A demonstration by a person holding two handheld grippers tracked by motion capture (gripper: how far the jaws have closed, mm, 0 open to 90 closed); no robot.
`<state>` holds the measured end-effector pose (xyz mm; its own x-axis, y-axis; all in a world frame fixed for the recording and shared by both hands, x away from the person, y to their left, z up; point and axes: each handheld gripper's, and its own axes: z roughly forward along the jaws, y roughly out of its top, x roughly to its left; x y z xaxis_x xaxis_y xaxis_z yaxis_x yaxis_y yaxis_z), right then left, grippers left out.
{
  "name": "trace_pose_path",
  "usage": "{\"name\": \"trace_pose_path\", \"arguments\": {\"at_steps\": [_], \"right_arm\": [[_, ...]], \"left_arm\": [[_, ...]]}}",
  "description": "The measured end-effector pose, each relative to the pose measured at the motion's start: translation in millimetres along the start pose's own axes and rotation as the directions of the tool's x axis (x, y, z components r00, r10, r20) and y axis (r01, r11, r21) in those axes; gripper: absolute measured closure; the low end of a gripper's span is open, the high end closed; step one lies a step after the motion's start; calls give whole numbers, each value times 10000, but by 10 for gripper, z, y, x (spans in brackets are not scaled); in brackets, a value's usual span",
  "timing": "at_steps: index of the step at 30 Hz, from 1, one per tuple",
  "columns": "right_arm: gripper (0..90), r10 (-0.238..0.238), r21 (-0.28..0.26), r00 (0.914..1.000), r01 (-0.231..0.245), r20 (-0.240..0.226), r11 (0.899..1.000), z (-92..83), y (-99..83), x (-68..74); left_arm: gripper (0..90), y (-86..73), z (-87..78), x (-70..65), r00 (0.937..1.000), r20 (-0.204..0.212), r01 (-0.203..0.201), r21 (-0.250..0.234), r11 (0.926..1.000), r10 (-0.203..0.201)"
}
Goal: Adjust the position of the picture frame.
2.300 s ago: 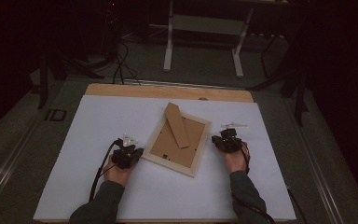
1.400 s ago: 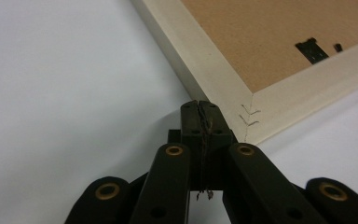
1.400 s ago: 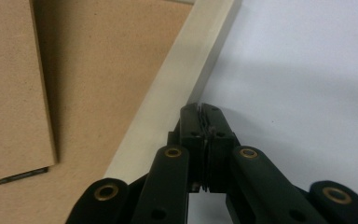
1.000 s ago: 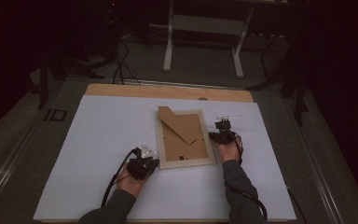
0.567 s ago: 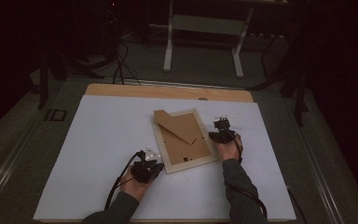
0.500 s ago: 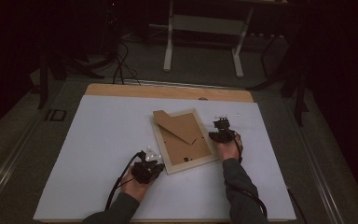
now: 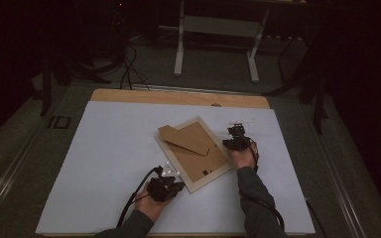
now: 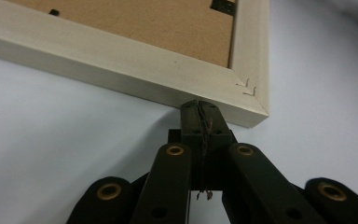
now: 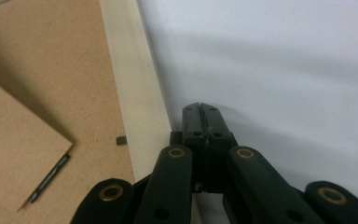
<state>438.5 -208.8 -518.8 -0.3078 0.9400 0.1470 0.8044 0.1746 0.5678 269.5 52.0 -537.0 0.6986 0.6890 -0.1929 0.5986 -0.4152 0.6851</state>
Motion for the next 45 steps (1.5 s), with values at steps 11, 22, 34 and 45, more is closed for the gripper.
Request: {"name": "trace_pose_path", "arguments": {"at_steps": [11,22,34,45], "right_arm": [[900,-176,-9,9998,176,17,9998,11,12,8],[900,-617,109,9981,617,36,9980,34,47,72],[900,-1092,51,9939,1093,-182,9940,117,104,264],[900,-1689,-142,9846,1684,-457,9856,135,171,471]], "left_arm": [[900,1,55,-208,9977,153,-667,60,9978,666],[900,-9,75,-306,9938,365,-1057,59,9944,1054],[900,-7,106,-385,9835,1053,-1493,130,9887,1471],[900,-6,135,-459,9748,1376,-1787,108,9838,1755]]}}
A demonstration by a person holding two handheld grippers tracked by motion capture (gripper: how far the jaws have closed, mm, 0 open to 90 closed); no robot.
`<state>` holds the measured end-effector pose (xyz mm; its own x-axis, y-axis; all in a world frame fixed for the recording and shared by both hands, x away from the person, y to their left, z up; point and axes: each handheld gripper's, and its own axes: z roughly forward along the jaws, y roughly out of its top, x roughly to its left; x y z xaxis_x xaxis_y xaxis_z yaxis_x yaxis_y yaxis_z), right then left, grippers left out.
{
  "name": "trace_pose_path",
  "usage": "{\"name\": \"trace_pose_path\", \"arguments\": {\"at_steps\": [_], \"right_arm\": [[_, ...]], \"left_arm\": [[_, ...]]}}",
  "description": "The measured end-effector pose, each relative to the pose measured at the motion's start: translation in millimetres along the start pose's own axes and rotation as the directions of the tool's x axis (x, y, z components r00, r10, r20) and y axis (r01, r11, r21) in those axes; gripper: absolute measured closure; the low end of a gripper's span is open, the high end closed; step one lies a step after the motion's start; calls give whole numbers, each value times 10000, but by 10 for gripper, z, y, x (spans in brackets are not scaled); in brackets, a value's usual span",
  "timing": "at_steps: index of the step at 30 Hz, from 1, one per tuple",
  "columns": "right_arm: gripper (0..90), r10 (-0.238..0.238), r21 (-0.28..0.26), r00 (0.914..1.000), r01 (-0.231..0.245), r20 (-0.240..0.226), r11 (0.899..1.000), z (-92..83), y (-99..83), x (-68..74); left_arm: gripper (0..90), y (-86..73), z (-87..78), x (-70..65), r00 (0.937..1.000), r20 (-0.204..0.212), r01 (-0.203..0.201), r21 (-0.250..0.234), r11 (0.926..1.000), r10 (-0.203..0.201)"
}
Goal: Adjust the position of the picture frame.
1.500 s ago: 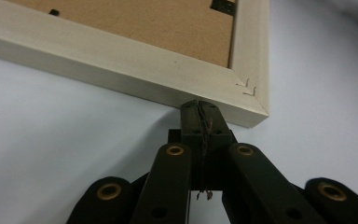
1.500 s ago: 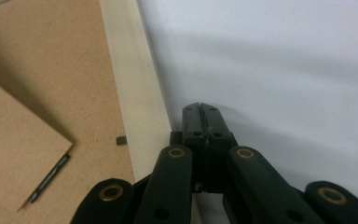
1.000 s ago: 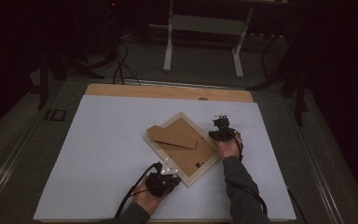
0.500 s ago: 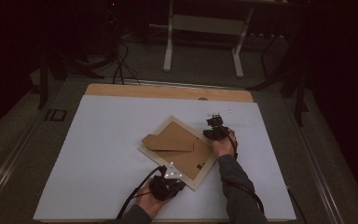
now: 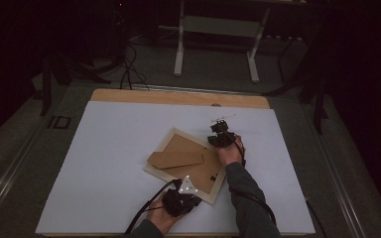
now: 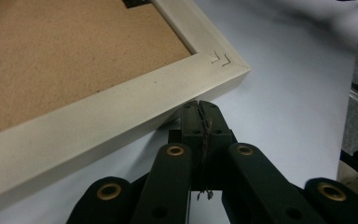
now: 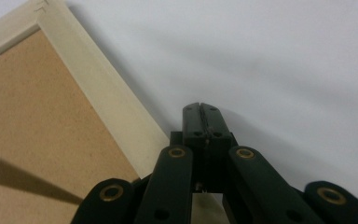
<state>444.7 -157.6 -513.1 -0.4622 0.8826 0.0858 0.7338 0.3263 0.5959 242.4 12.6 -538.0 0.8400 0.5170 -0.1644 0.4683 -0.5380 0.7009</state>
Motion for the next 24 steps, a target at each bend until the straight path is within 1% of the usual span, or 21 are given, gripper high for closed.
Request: {"name": "trace_pose_path", "arguments": {"at_steps": [4,8,12,16,21,23,24], "right_arm": [[900,-147,-74,9996,146,-236,9999,40,14,87],[900,-428,-98,9981,424,-451,9991,78,26,175],[900,-535,-157,9969,526,-583,9985,93,33,233],[900,-817,-281,9932,796,-833,9964,89,41,299],[900,-1167,-337,9893,1141,-875,9929,87,44,315],[900,-1324,-417,9883,1296,-758,9907,73,26,315],[897,-1310,-458,9887,1279,-722,9907,63,17,302]], "left_arm": [[900,12,26,-57,9996,151,-254,25,9997,253],[900,17,44,-89,9986,325,-423,13,9991,422],[900,20,57,-107,9978,441,-491,-7,9988,491],[900,27,71,-132,9972,495,-554,-10,9985,554],[900,30,77,-138,9968,495,-624,-24,9980,624],[900,31,80,-139,9969,466,-635,-36,9980,636],[900,32,81,-138,9969,457,-633,-49,9980,635]]}}
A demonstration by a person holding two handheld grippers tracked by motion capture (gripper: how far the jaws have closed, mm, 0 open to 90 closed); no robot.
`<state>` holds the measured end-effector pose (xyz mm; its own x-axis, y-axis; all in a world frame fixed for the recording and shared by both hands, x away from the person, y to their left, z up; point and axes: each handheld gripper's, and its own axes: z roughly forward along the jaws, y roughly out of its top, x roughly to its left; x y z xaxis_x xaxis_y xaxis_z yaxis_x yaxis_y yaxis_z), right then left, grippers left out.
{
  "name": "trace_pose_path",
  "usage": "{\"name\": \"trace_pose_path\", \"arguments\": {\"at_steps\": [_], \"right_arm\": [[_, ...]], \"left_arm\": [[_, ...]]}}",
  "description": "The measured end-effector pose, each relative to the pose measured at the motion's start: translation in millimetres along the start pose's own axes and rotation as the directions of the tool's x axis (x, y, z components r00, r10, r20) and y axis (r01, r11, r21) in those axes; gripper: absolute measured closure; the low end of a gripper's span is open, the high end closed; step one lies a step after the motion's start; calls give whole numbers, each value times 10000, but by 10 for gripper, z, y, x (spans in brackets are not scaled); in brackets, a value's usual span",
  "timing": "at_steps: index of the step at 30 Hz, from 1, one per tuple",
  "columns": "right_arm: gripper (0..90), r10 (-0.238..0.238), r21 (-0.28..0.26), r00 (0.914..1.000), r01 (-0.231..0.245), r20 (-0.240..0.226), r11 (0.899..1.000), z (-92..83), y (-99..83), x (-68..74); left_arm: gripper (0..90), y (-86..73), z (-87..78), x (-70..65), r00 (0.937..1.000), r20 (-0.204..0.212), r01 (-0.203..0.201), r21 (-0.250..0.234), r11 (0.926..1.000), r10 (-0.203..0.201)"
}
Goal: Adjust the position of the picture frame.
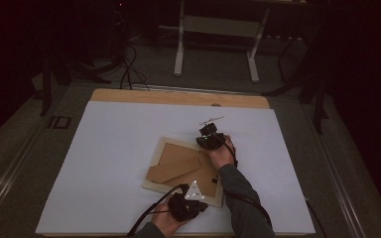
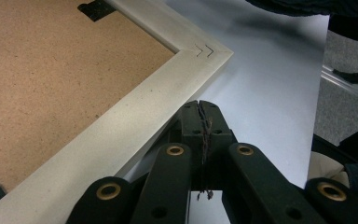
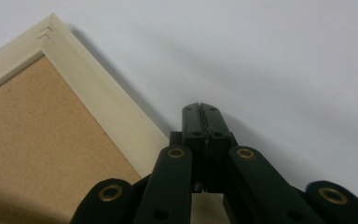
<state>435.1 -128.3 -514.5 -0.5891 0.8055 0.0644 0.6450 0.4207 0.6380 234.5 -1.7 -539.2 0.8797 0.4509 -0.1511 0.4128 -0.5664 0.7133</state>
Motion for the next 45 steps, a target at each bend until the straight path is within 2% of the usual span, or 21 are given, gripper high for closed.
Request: {"name": "trace_pose_path", "arguments": {"at_steps": [10,19,26,31,34,36,39,45], "right_arm": [[852,206,-214,9994,-200,279,9996,-239,-105,-177],[889,515,-714,9978,-484,421,9963,-570,-311,-321],[899,411,-901,9989,-389,220,9952,-672,-480,-317],[899,491,-1110,9988,-484,34,9926,-794,-755,-272],[900,521,-1099,9985,-500,159,9927,-841,-907,-256],[899,617,-1112,9980,-596,151,9920,-875,-1003,-259],[899,761,-1173,9971,-745,89,9903,-915,-1141,-252],[899,1042,-1059,9946,-1035,16,9890,-949,-1274,-278]], "left_arm": [[900,30,28,8,10000,-72,32,-23,10000,-32],[900,70,71,3,9999,-141,32,-33,10000,-33],[900,144,126,19,9997,-223,34,15,10000,-34],[900,217,167,59,9988,-459,-154,171,9997,162],[900,229,171,74,9987,-505,-89,106,9999,94],[900,228,158,77,9983,-583,-43,99,9999,48],[900,190,91,77,9952,-962,-161,294,9994,189],[900,21,-127,199,9917,-1270,238,97,9997,-224]]}}
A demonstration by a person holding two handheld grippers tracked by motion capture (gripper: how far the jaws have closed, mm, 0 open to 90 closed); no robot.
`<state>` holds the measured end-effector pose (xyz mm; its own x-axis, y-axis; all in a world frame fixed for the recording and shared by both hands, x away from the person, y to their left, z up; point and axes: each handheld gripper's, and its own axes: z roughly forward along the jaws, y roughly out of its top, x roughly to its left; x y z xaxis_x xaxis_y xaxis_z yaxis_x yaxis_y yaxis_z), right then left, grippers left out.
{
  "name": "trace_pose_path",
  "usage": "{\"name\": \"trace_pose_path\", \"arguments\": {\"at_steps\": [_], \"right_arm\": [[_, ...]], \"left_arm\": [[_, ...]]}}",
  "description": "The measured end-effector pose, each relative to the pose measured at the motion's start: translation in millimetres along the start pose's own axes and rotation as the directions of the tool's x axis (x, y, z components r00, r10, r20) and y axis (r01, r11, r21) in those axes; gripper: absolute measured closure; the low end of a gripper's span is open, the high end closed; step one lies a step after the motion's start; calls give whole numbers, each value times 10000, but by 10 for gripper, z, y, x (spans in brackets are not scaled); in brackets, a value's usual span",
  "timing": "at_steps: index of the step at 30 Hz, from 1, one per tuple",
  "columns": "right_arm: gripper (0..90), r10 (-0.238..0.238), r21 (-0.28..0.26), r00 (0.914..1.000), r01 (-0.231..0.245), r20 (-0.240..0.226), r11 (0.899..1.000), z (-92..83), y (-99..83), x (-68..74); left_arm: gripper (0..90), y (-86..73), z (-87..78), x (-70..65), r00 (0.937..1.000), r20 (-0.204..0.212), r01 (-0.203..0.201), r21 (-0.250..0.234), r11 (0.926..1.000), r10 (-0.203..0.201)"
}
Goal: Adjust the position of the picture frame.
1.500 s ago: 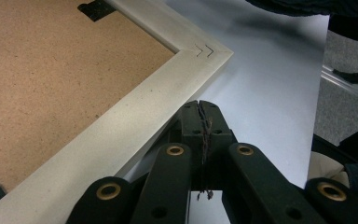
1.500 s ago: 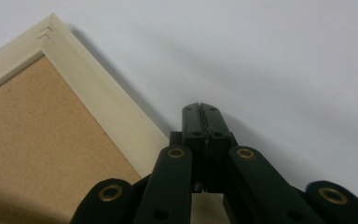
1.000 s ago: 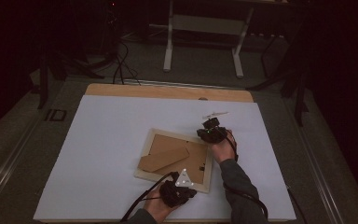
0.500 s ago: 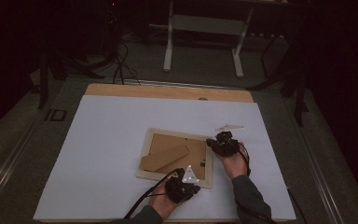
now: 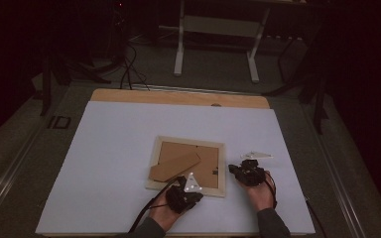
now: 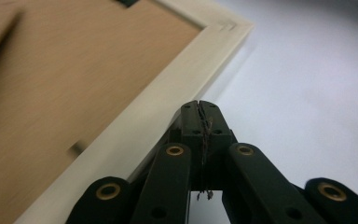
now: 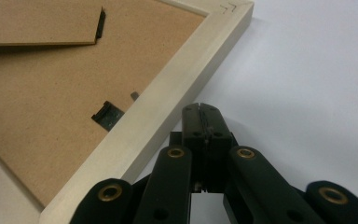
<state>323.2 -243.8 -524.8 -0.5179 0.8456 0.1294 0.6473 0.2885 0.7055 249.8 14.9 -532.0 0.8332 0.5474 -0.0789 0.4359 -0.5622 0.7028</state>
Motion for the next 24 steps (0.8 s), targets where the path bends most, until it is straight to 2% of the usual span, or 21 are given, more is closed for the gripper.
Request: {"name": "trace_pose_path", "arguments": {"at_steps": [7,11,14,21,24], "right_arm": [[899,-49,106,10000,49,-34,9999,-53,-63,47],[899,-128,140,9999,128,-28,9998,-56,-76,42],[899,-40,157,9998,43,-211,9999,-43,-78,51],[899,-92,70,9993,95,-362,9999,-49,-54,87],[899,61,-15,9991,-62,-411,10000,-76,-53,43]], "left_arm": [[900,-69,-112,76,9994,-325,-76,-88,9999,73],[900,-55,-99,71,9985,-509,-194,-76,9998,190],[900,-44,-79,78,9980,-620,-150,-165,9998,140],[900,3,-33,91,9972,-714,-212,-164,9996,200],[900,52,27,58,9963,-747,-443,-150,9989,431]]}}
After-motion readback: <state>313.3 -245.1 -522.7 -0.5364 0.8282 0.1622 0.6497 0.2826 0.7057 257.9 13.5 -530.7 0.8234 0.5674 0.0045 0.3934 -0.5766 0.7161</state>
